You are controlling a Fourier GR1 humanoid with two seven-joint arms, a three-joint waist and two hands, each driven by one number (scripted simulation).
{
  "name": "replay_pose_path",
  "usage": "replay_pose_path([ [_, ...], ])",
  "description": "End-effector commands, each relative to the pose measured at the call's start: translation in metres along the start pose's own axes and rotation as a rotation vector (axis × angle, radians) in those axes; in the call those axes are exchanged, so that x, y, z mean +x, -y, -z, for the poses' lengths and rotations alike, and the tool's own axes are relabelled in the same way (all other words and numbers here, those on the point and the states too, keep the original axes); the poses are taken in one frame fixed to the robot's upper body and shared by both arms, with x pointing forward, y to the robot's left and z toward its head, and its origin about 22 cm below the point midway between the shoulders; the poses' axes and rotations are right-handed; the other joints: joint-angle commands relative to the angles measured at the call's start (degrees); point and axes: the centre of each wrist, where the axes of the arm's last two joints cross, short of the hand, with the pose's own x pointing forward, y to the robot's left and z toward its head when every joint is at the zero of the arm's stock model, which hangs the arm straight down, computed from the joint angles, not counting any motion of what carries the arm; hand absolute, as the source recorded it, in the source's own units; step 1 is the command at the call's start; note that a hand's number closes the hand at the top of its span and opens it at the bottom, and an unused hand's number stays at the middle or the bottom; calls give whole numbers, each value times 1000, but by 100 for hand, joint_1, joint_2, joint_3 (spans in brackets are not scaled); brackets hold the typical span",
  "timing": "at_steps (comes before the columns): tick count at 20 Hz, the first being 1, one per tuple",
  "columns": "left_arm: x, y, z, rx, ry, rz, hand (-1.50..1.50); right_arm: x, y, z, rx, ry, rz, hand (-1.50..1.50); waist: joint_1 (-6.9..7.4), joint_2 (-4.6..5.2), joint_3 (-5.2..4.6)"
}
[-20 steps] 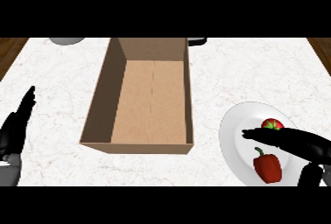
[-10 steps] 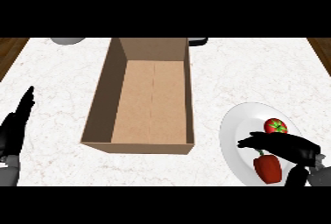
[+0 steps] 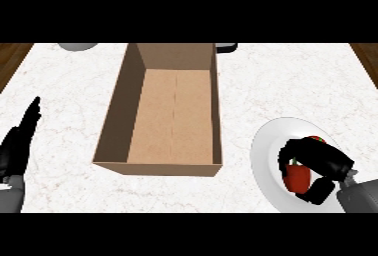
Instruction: Pick the bell pepper from the plate and place it in the cardboard box
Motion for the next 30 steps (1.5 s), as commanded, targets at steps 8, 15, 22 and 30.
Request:
replay_pose_path([
  [8, 28, 27, 13, -26, 65, -6, 0, -17, 131, 50, -268, 157, -268, 150, 442, 199, 64],
  [15, 14, 6, 10, -31, 53, -2, 0, -23, 200, 40, -551, 225, -289, 150, 350, 139, 51],
  [22, 10, -7, 16, -9, 38, -11, 0, 9, 229, 70, -644, 520, -277, 150, 223, 106, 41],
  [30, 0, -1, 16, -8, -6, 10, 0, 70, 231, 117, -519, 661, -76, 150, 9, 48, 33],
])
